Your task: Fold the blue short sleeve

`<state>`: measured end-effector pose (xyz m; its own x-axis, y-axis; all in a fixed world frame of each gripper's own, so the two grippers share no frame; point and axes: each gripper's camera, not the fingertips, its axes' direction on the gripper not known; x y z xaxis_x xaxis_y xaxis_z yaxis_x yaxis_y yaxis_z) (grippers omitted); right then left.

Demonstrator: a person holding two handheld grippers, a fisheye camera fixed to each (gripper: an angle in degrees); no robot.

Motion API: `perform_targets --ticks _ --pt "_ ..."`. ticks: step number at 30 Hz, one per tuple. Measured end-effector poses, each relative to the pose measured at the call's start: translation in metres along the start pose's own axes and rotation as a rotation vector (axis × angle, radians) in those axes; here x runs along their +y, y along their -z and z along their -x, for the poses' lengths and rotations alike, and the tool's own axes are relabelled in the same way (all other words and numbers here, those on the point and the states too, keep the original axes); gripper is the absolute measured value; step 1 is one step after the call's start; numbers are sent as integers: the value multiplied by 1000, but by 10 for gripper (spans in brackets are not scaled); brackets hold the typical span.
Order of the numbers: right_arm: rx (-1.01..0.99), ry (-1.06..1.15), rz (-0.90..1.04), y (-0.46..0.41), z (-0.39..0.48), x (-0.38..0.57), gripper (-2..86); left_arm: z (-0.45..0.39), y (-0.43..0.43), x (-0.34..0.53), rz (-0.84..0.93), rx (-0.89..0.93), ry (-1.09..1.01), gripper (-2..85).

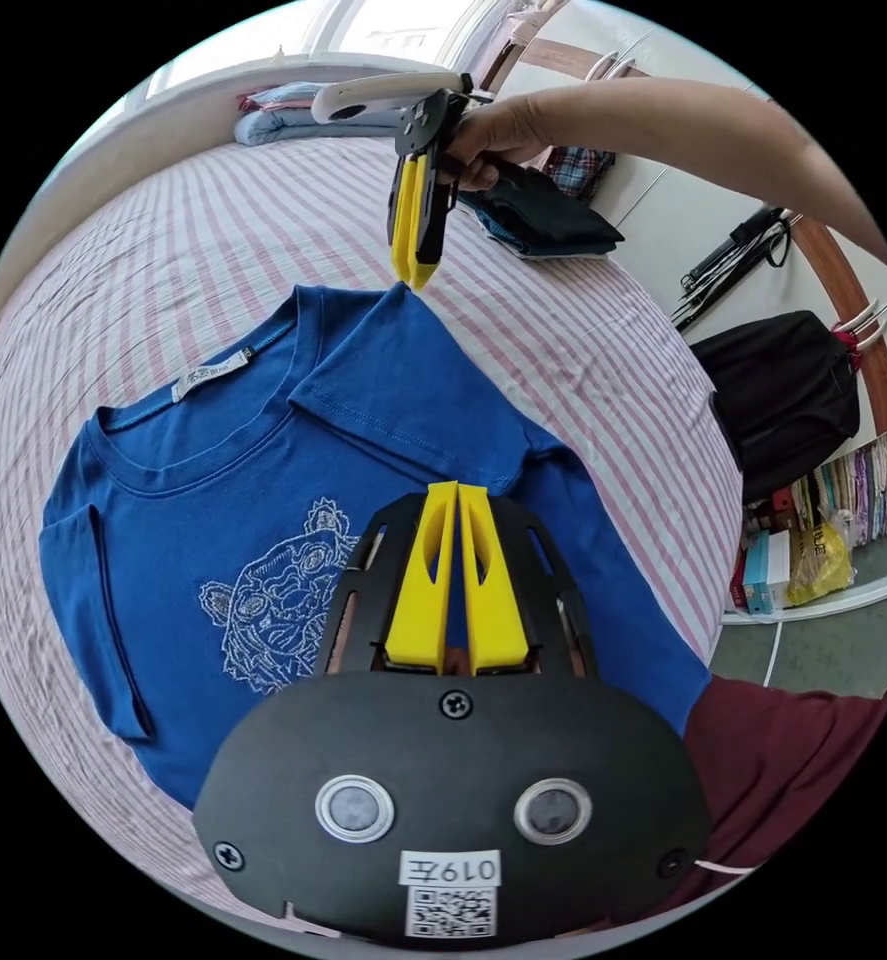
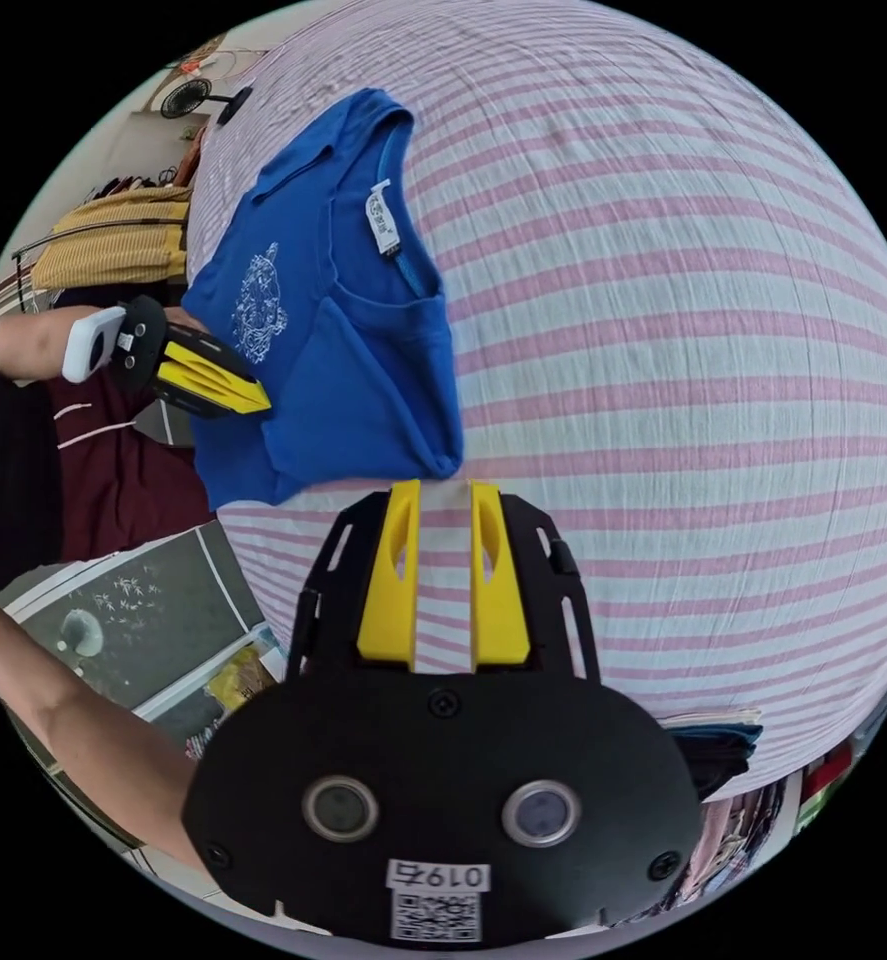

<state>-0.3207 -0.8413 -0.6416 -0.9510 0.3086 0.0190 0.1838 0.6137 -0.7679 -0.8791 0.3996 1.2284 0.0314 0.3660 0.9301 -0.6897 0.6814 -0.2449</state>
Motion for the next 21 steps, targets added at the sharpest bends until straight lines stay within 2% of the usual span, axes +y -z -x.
perform_targets --ticks 9,14,17,21 --pt "18 -14 -200 -7 40 30 8 -4 21 1 -35 -2 -25 7" --pt "82 5 -141 -46 71 26 -5 -1 12 6 41 6 -15 8" --pt "126 -48 -149 -63 81 29 -6 1 28 17 21 0 -5 8" --pt "189 -182 -352 -65 119 53 -7 -3 78 46 -83 -22 34 7"
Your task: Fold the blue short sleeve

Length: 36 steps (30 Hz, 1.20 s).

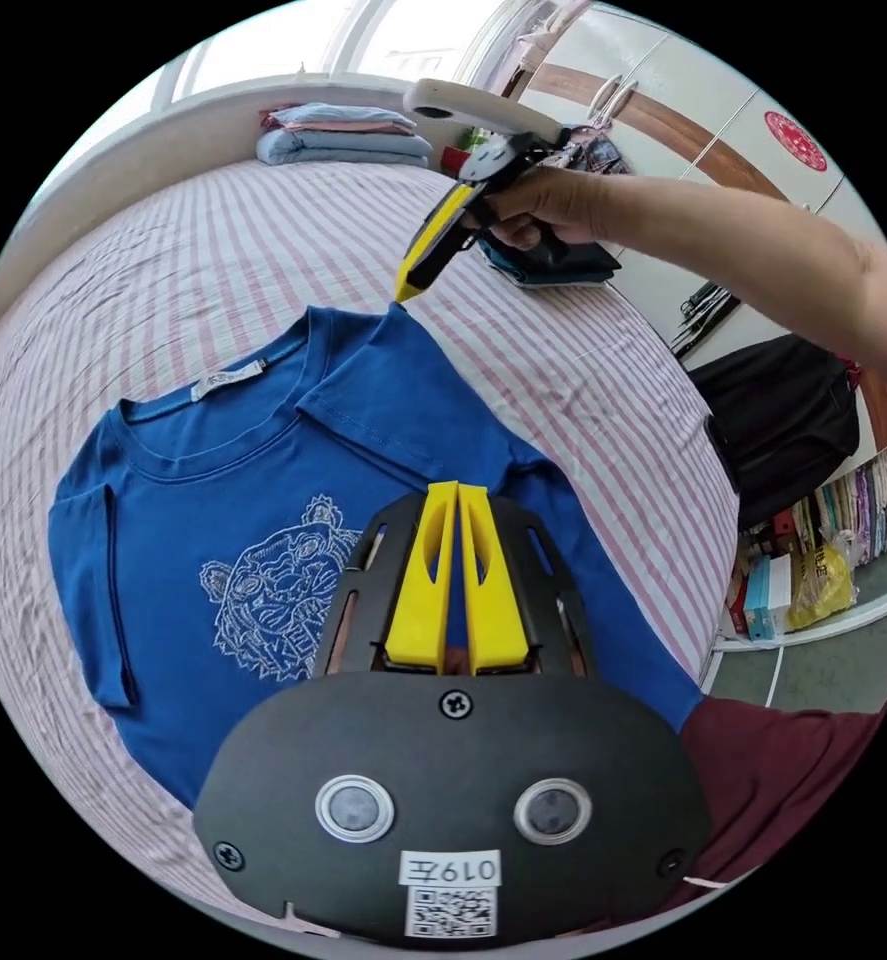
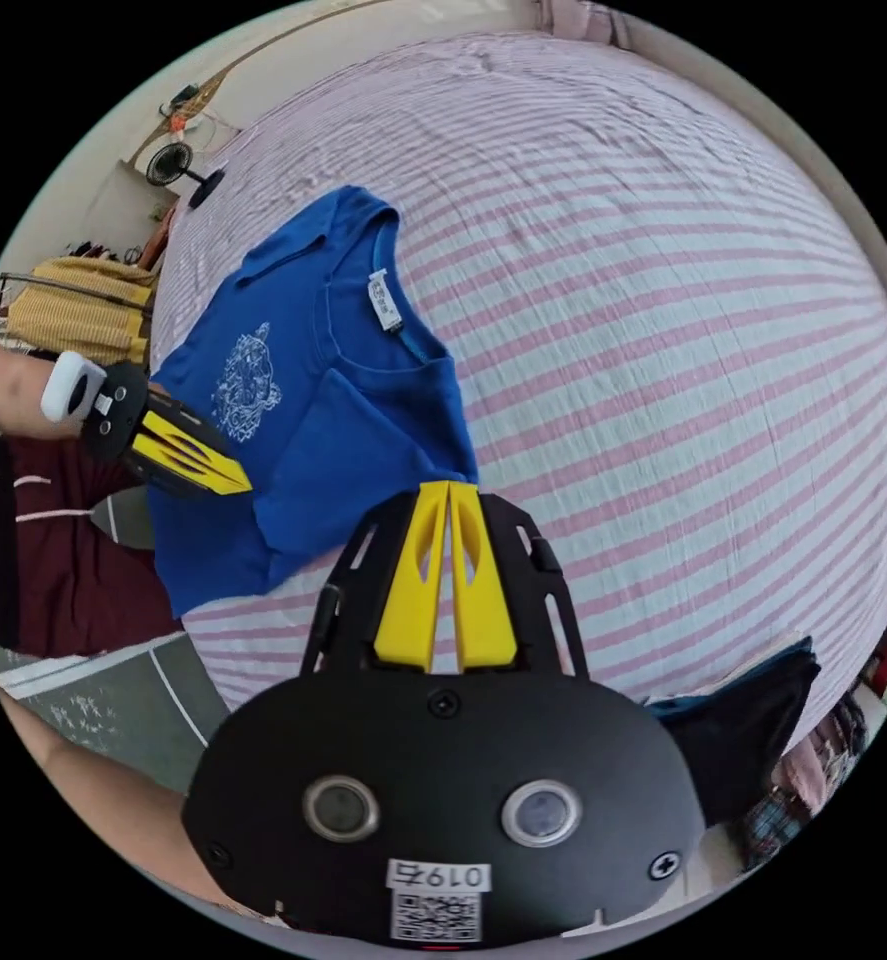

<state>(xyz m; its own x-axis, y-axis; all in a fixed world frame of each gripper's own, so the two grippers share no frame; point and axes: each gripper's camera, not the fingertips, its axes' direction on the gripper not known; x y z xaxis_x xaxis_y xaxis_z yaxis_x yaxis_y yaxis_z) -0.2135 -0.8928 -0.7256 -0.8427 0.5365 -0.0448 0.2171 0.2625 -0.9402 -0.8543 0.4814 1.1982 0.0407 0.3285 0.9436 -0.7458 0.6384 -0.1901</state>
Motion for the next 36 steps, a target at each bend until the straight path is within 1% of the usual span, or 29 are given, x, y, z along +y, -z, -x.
perform_targets --ticks 2,3,4,5,7,8,10,13,15,17,20,22,25,28,36 --pt "155 -129 -60 4 26 19 -7 -3 35 30 -19 -64 8 8" --pt "239 -214 -140 6 48 33 -7 -3 43 39 -15 -89 11 8" --pt "249 -274 -228 5 73 47 -7 1 59 56 -2 -146 14 8" --pt "242 -293 -261 3 86 53 -7 11 76 74 8 -219 28 9" --pt "256 -370 -310 -12 135 68 -7 36 103 97 20 -307 67 11" --pt "257 -393 -330 -15 145 72 -7 56 118 109 31 -339 83 12" --pt "155 -460 -444 -26 180 77 -6 84 137 122 48 -404 84 16" --pt "-16 -436 -550 -37 212 57 -4 105 158 140 94 -473 -6 29" --pt "-62 -384 -564 -44 230 33 -3 107 166 155 135 -516 -50 43" --pt "-53 -383 -562 -53 243 11 -5 99 170 176 188 -595 -128 52" --pt "-104 -394 -578 -68 257 -14 -6 78 167 193 225 -659 -252 56" --pt "-142 -385 -561 -81 269 -27 -7 64 166 198 216 -684 -319 57" --pt "-145 -378 -539 -92 282 -30 -7 41 172 197 187 -656 -389 58" --pt "-170 -393 -527 -101 289 -24 -7 22 168 198 199 -677 -453 51" --pt "-211 -444 -518 -119 300 -13 -7 0 163 205 216 -652 -475 13"
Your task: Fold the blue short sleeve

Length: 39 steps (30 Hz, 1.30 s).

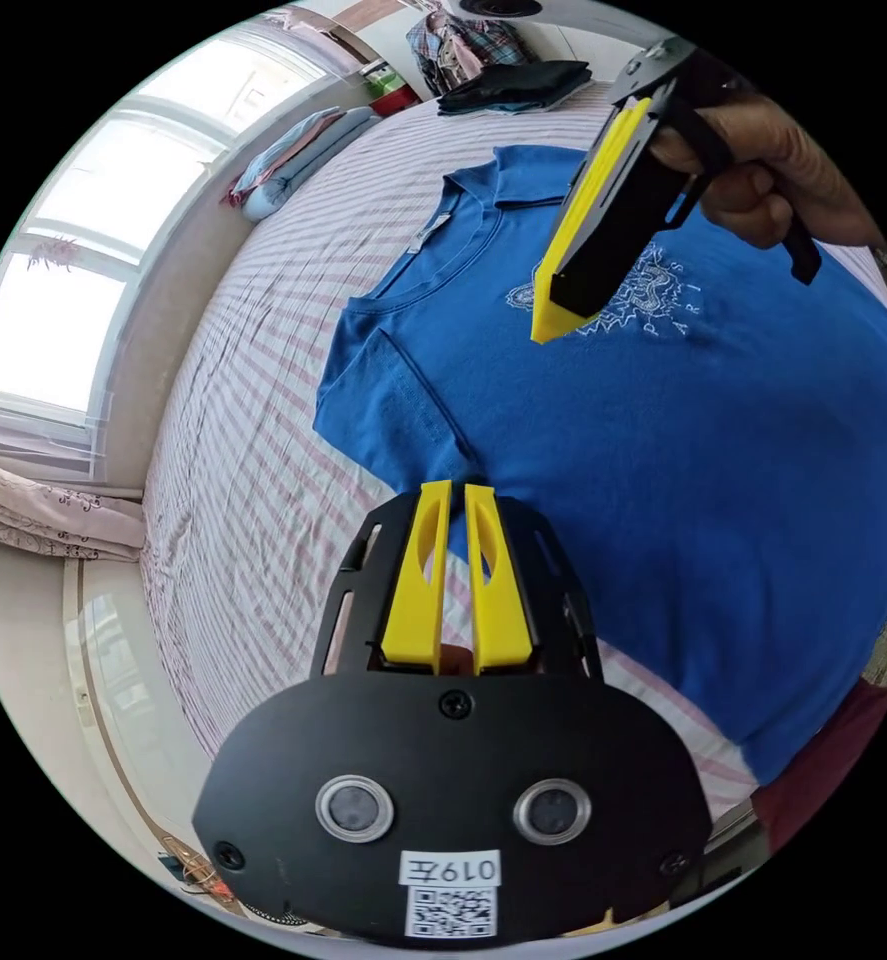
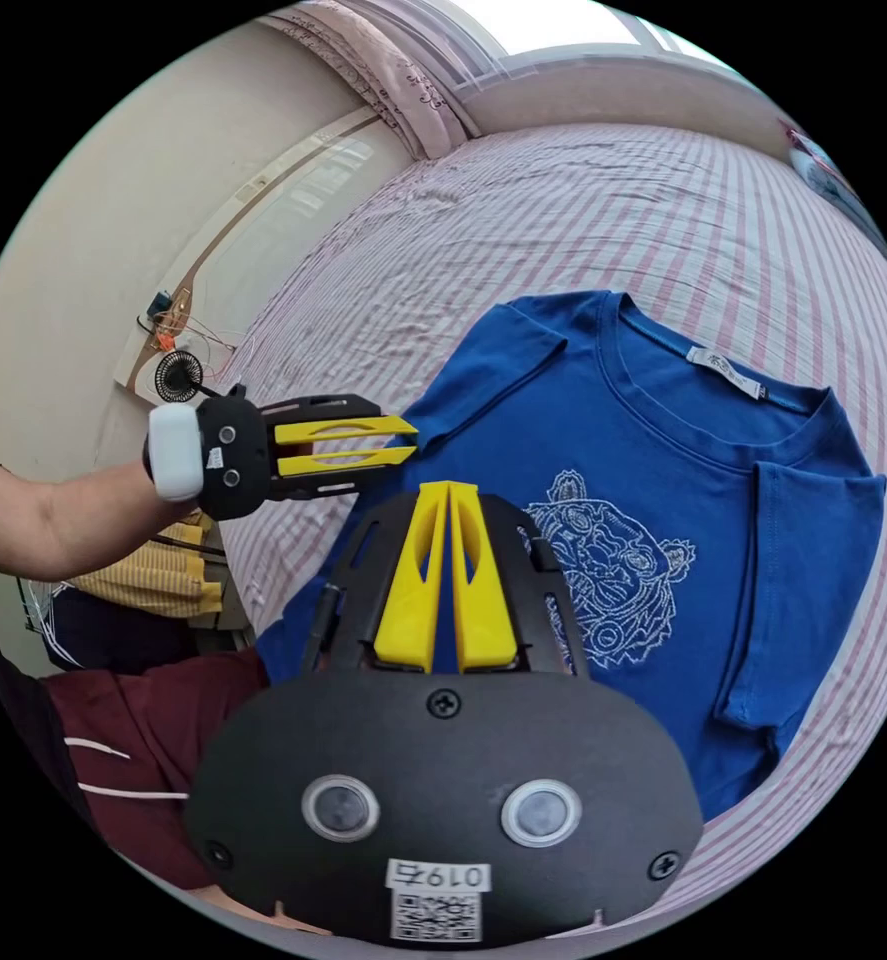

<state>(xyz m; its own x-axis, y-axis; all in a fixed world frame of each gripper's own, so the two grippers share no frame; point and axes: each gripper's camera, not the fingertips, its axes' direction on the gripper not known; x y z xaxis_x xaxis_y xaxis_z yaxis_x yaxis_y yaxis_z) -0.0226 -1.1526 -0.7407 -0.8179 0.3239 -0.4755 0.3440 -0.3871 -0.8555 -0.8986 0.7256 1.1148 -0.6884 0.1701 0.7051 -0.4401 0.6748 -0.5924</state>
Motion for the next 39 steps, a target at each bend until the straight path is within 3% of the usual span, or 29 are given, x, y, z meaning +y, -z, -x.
perform_targets --ticks 12,39 --pt "-28 -8 -16 -16 3 4 -7 -35 29 13 -50 11 -72 8" --pt "-57 -30 -45 -58 -1 -37 -7 -54 -51 119 -19 62 -174 11"
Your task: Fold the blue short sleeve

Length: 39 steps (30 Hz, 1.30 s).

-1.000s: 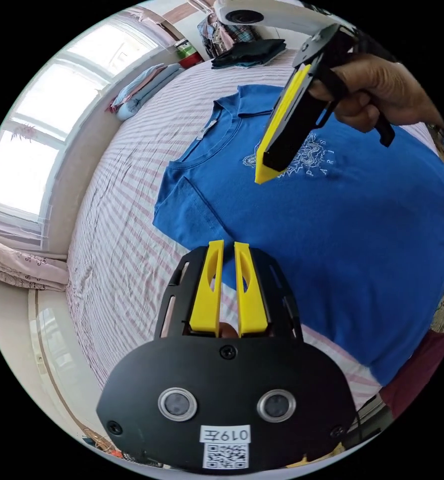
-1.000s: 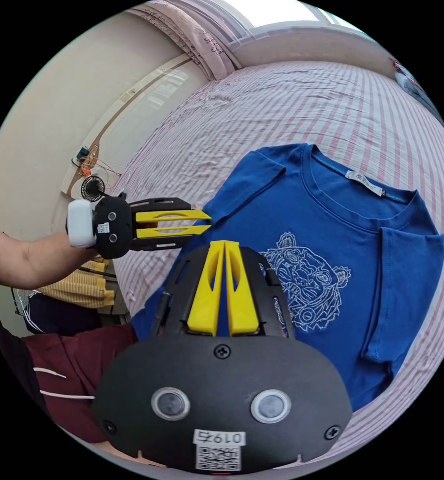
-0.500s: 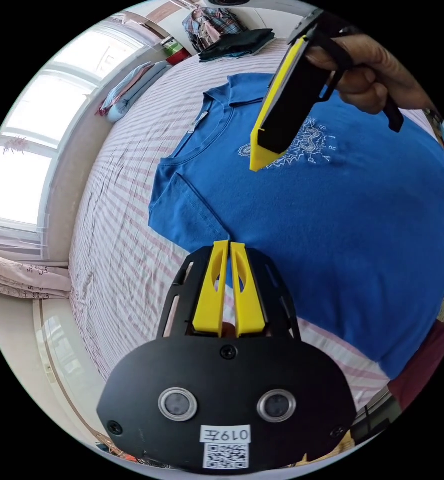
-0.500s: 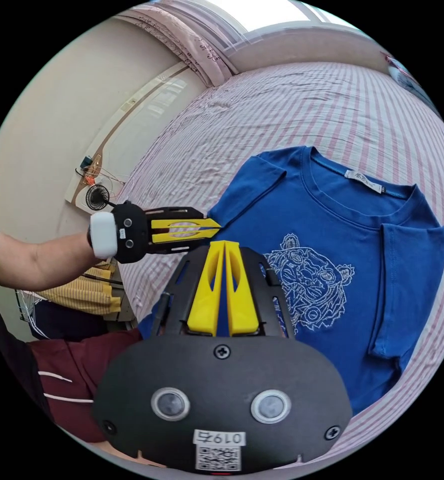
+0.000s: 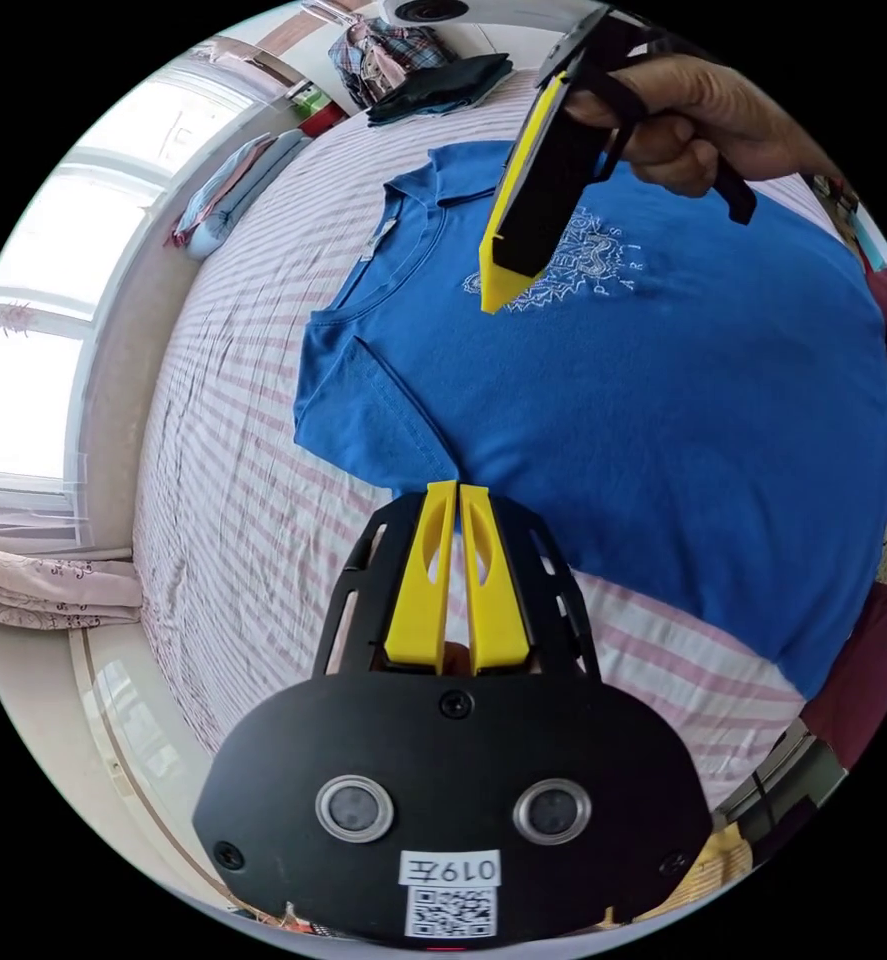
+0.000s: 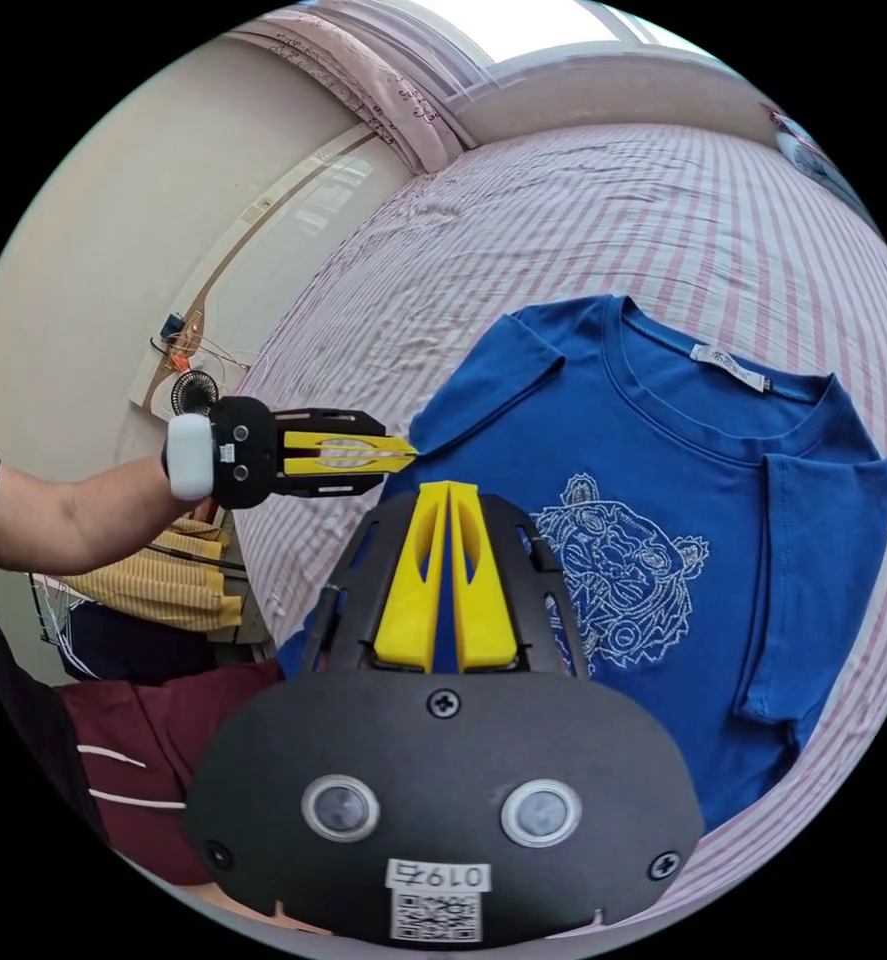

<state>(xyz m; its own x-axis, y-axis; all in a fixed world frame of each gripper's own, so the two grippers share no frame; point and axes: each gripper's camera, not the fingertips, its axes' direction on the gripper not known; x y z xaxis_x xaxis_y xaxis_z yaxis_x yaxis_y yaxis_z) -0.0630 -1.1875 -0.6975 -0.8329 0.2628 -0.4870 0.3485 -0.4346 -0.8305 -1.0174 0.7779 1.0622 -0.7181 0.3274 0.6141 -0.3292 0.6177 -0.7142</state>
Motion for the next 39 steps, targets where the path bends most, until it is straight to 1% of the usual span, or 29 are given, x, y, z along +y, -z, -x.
perform_targets --ticks 4,6,12,14,18,23,24,27,30,32,33,35,37,39 --pt "1 3 -5 -9 -3 -17 -7 -11 -34 19 39 -13 6 23" --pt "0 11 -9 -13 -5 -28 -7 -9 -45 33 36 3 40 35" --pt "-3 67 -12 -35 -9 -76 -7 19 -77 113 24 89 284 111" --pt "12 81 -4 -43 -10 -92 -7 26 -106 143 64 79 353 117" --pt "27 105 2 -58 -13 -121 -6 31 -146 173 42 123 395 105" --pt "-13 110 -3 -67 -18 -136 -6 43 -184 239 -55 331 468 80" --pt "-44 114 0 -70 -19 -139 -6 44 -188 248 -64 346 479 79" --pt "-69 139 32 -86 -16 -145 -5 55 -218 291 -81 341 598 76" --pt "-70 174 40 -100 -13 -155 -1 75 -267 335 -113 425 752 72" --pt "-92 194 14 -101 -16 -168 2 90 -321 381 -190 632 907 68" --pt "-91 207 -4 -99 -20 -180 5 93 -334 393 -219 686 943 66" --pt "-74 220 -10 -97 -29 -203 11 93 -387 432 -330 906 1029 58" --pt "-82 254 36 -101 -43 -240 22 87 -413 451 -352 924 1039 51" --pt "-76 316 77 -105 -49 -269 35 80 -429 461 -310 874 998 47"
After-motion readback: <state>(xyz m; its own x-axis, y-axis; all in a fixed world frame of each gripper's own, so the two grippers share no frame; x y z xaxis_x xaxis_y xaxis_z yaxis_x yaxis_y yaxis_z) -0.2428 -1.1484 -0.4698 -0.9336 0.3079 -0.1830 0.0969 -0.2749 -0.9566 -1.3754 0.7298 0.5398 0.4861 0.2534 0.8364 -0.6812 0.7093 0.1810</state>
